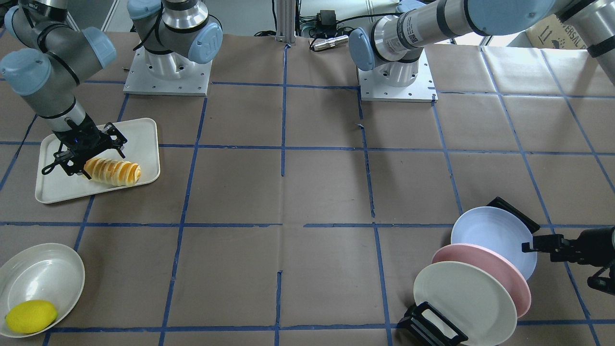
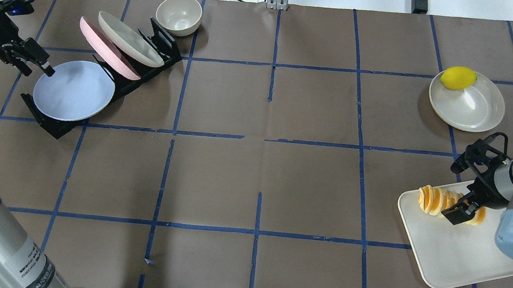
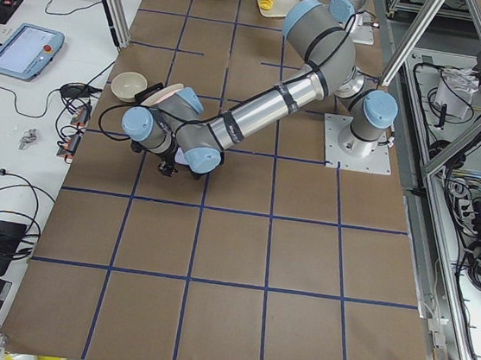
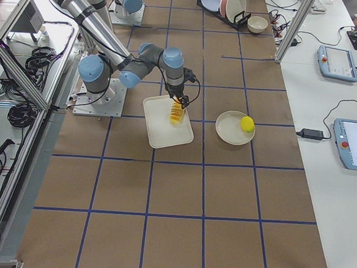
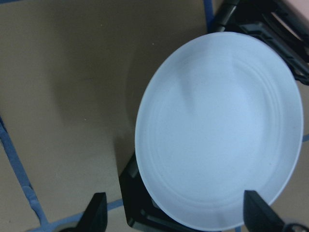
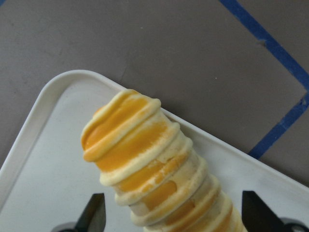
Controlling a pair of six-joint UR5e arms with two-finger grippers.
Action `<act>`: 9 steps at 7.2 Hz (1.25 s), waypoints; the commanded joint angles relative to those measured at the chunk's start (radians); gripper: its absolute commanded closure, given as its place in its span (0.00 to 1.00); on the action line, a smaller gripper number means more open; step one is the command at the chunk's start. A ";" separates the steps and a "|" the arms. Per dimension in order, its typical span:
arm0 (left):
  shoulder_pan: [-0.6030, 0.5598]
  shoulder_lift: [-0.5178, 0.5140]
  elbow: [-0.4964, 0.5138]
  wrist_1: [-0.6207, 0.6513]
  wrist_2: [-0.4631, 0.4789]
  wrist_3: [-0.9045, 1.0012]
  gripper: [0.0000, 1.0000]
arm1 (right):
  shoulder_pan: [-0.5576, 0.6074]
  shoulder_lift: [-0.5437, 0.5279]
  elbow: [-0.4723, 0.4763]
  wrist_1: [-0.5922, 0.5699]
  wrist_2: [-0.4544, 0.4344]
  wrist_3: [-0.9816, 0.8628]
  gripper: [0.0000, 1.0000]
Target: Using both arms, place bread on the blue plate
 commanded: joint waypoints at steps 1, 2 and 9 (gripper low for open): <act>-0.001 -0.033 -0.011 -0.008 -0.025 -0.009 0.09 | -0.024 0.051 0.002 -0.044 0.007 -0.007 0.42; -0.001 -0.033 -0.006 -0.030 -0.025 -0.015 0.23 | -0.026 0.047 0.005 -0.040 0.001 0.021 0.71; -0.001 -0.024 0.090 -0.119 -0.015 -0.070 0.84 | 0.284 -0.138 -0.460 0.828 -0.116 0.688 0.78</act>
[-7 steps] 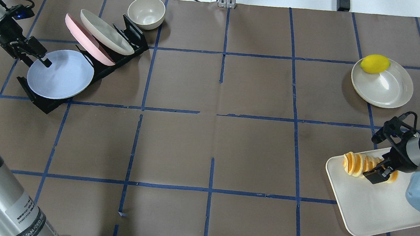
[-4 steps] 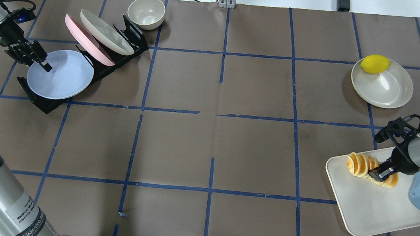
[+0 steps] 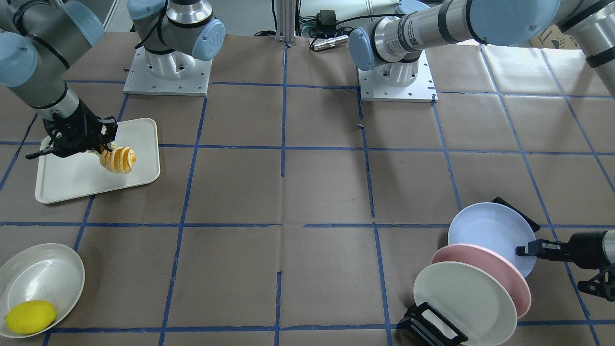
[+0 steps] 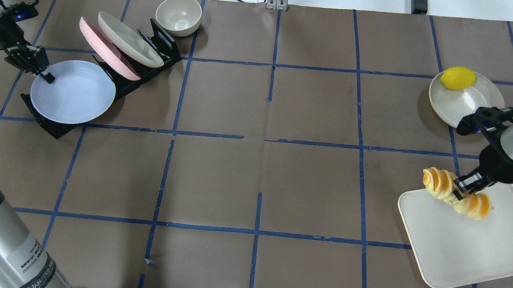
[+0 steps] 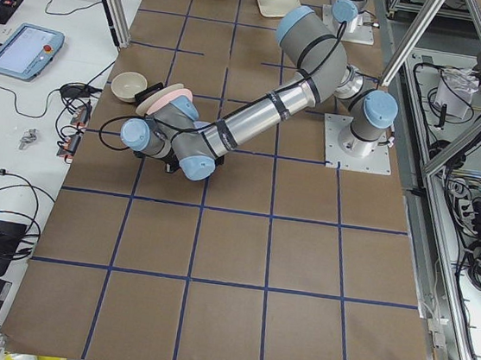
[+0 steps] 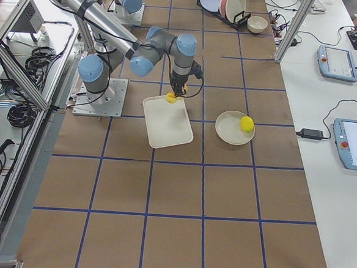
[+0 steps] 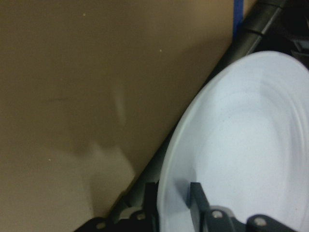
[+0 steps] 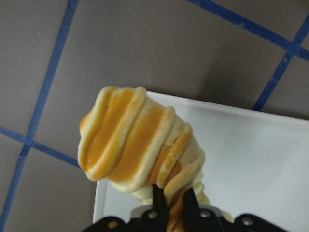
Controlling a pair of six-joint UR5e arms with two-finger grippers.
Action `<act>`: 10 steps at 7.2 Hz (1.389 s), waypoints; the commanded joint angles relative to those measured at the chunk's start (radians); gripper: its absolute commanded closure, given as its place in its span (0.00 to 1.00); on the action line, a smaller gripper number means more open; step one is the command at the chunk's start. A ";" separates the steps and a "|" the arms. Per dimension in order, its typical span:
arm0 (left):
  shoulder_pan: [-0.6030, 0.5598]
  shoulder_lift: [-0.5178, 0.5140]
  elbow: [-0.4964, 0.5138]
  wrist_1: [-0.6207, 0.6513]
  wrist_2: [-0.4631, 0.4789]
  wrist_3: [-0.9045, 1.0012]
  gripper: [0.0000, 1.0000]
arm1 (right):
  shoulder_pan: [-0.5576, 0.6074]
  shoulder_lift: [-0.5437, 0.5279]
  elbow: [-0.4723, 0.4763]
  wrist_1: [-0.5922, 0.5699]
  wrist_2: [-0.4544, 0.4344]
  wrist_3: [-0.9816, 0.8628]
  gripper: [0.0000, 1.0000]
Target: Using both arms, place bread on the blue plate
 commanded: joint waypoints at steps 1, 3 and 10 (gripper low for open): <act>0.000 -0.001 0.046 -0.052 0.003 -0.010 0.87 | 0.160 -0.003 -0.237 0.312 -0.001 0.258 0.80; 0.000 0.003 0.046 -0.054 0.021 -0.010 0.90 | 0.306 -0.029 -0.283 0.362 0.011 0.474 0.80; -0.095 0.335 -0.152 -0.217 0.024 -0.115 0.93 | 0.371 -0.063 -0.269 0.347 0.004 0.535 0.74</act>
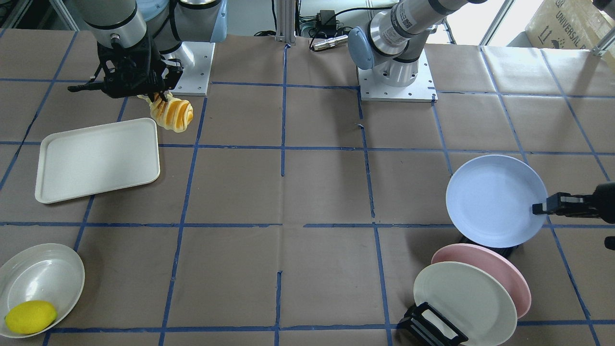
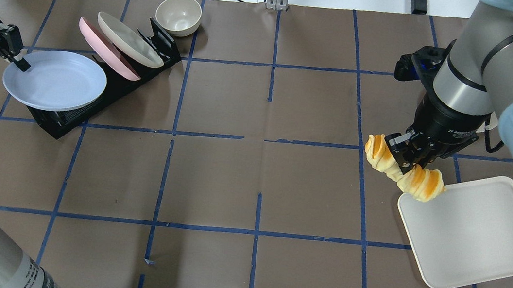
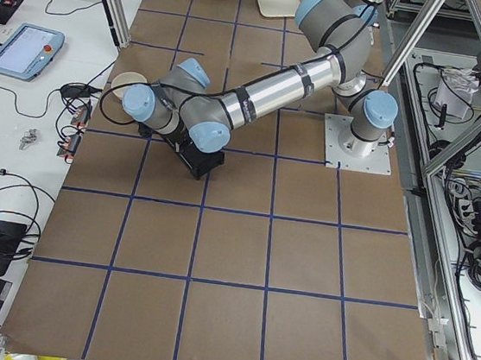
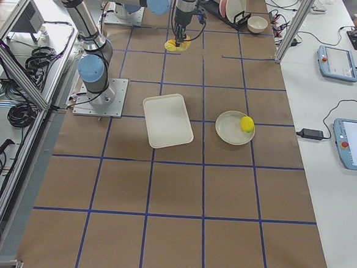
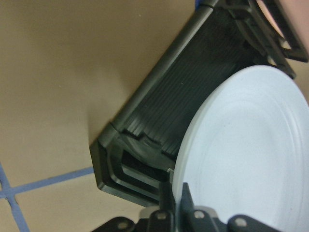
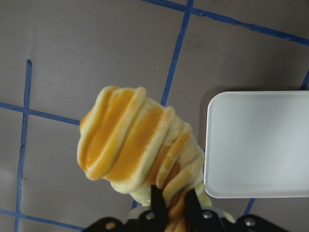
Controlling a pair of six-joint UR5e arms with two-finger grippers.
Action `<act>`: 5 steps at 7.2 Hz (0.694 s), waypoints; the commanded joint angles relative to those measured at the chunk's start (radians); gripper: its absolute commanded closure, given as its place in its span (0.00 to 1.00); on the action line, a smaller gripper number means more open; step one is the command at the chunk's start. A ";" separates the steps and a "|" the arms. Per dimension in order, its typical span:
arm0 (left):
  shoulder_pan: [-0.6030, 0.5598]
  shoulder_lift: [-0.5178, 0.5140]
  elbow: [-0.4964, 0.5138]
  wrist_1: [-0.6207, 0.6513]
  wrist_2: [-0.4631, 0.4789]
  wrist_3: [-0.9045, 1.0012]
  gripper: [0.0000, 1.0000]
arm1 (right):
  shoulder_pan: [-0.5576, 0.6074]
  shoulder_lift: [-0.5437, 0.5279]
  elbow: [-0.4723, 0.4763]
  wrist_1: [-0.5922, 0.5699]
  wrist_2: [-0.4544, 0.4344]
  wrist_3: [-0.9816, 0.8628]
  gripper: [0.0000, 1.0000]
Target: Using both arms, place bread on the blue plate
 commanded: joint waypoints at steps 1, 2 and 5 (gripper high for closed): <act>-0.109 0.181 -0.173 0.008 -0.016 -0.134 0.93 | 0.000 -0.001 0.000 -0.001 -0.002 -0.005 0.74; -0.158 0.239 -0.233 0.011 -0.084 -0.179 0.93 | 0.000 -0.001 0.001 -0.001 -0.002 -0.004 0.74; -0.433 0.229 -0.353 0.314 -0.154 -0.487 0.93 | 0.000 0.007 0.003 -0.004 -0.003 -0.010 0.74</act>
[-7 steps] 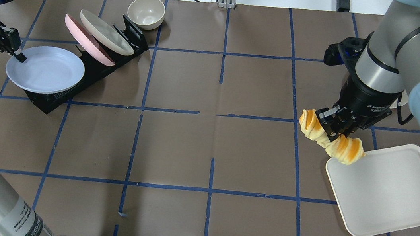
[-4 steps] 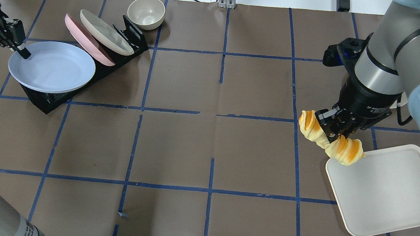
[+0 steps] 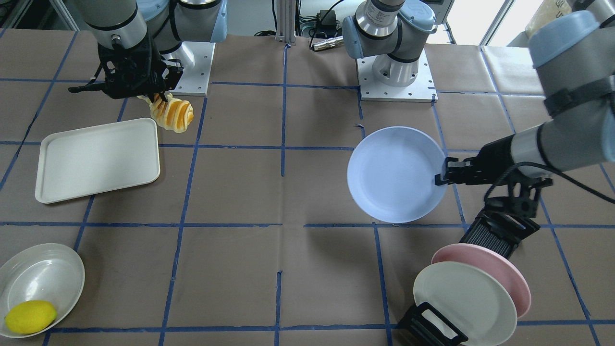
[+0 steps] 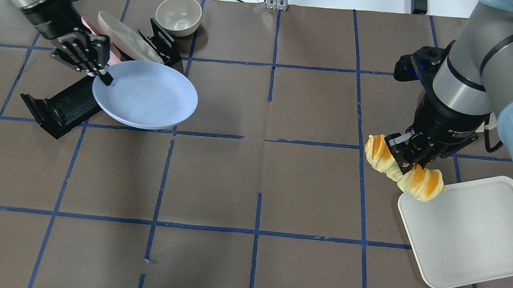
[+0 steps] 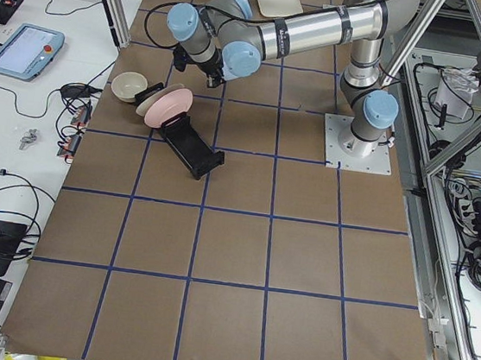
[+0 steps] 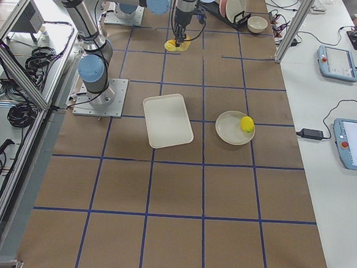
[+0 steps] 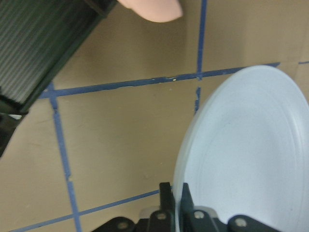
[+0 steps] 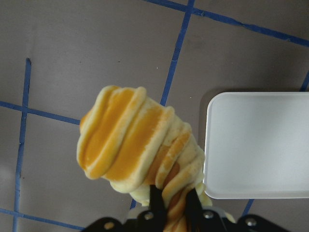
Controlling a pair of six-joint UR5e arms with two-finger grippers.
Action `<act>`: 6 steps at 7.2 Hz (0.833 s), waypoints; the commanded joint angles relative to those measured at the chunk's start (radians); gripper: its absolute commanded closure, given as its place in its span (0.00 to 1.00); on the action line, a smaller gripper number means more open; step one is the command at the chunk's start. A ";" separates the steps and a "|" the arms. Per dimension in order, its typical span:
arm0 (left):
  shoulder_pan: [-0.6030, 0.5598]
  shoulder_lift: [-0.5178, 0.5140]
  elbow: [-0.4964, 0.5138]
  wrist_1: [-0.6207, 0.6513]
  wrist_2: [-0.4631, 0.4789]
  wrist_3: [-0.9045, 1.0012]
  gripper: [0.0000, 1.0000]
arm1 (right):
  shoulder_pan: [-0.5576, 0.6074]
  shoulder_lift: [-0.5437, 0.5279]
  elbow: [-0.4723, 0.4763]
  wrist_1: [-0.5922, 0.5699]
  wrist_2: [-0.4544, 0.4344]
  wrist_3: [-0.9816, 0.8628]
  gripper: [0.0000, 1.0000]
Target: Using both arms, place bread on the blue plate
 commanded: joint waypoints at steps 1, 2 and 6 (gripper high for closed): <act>-0.202 -0.067 -0.054 0.273 -0.050 -0.235 0.93 | 0.000 0.002 0.003 -0.002 -0.001 -0.002 0.74; -0.262 -0.151 -0.044 0.390 -0.048 -0.290 0.93 | 0.000 -0.001 0.003 -0.002 -0.001 -0.002 0.74; -0.307 -0.243 -0.110 0.568 -0.065 -0.361 0.92 | -0.002 0.005 0.003 -0.002 0.001 -0.005 0.72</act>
